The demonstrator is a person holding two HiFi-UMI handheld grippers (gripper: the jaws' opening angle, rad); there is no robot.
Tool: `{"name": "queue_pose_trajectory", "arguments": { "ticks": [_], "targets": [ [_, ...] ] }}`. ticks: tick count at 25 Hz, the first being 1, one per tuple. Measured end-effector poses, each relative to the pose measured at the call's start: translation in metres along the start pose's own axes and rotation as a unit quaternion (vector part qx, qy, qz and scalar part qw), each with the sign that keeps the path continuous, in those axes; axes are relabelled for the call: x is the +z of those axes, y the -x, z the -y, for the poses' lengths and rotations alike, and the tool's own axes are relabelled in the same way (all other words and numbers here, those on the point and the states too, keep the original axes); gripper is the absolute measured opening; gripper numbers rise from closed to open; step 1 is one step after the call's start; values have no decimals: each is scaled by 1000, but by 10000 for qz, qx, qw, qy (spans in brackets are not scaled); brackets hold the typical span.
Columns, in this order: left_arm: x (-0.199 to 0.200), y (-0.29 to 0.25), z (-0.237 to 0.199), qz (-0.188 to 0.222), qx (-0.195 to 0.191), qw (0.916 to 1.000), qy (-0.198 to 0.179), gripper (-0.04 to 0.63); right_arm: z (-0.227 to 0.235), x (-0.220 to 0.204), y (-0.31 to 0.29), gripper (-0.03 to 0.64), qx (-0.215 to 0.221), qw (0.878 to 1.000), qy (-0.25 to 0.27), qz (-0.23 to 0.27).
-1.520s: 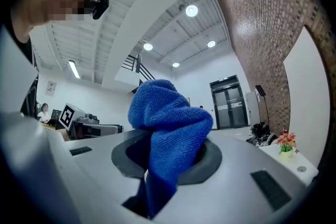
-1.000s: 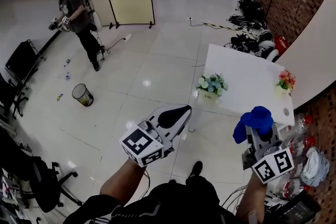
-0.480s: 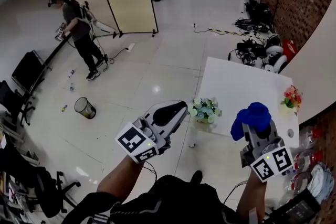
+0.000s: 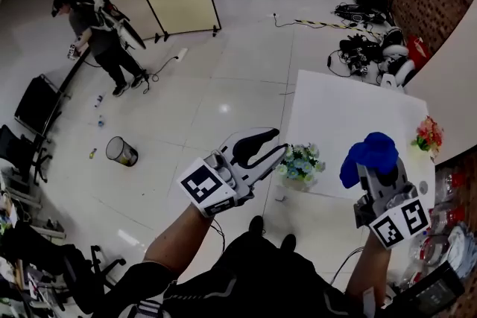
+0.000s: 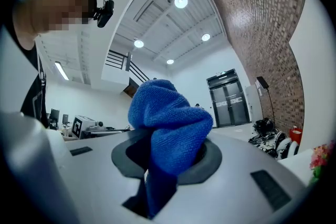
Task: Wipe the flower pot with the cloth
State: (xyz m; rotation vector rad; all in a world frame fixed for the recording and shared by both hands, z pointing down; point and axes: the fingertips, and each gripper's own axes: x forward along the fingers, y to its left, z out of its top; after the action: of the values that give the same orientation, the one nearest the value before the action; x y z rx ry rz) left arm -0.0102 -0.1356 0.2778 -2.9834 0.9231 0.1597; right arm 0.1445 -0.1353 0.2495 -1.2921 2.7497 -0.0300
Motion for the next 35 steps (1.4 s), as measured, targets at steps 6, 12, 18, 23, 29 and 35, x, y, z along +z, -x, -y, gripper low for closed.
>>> {"name": "queue_pose_trajectory", "arguments": {
  "ticks": [6, 12, 18, 23, 29, 35],
  "targets": [
    [-34, -3, -35, -283, -1193, 9920, -287, 392, 4, -13, -48, 91, -365, 9992, -44, -134],
    [-117, -21, -53, -799, -1980, 9767, -228, 527, 18, -44, -63, 91, -582, 9977, -88, -332],
    [-207, -7, -53, -997, -2279, 9685, 84, 595, 29, -85, -55, 91, -740, 9947, -194, -689],
    [-267, -7, -53, -985, -2198, 9705, 95, 595, 38, -127, -50, 91, -680, 9938, -200, -860],
    [-332, -10, -63, -893, -2124, 9729, 183, 595, 43, -180, -47, 91, -549, 9913, -168, -1183],
    [-375, -20, -58, -1011, -2279, 9682, 218, 595, 53, -217, -36, 91, -598, 9868, -147, -1496]
  ]
}}
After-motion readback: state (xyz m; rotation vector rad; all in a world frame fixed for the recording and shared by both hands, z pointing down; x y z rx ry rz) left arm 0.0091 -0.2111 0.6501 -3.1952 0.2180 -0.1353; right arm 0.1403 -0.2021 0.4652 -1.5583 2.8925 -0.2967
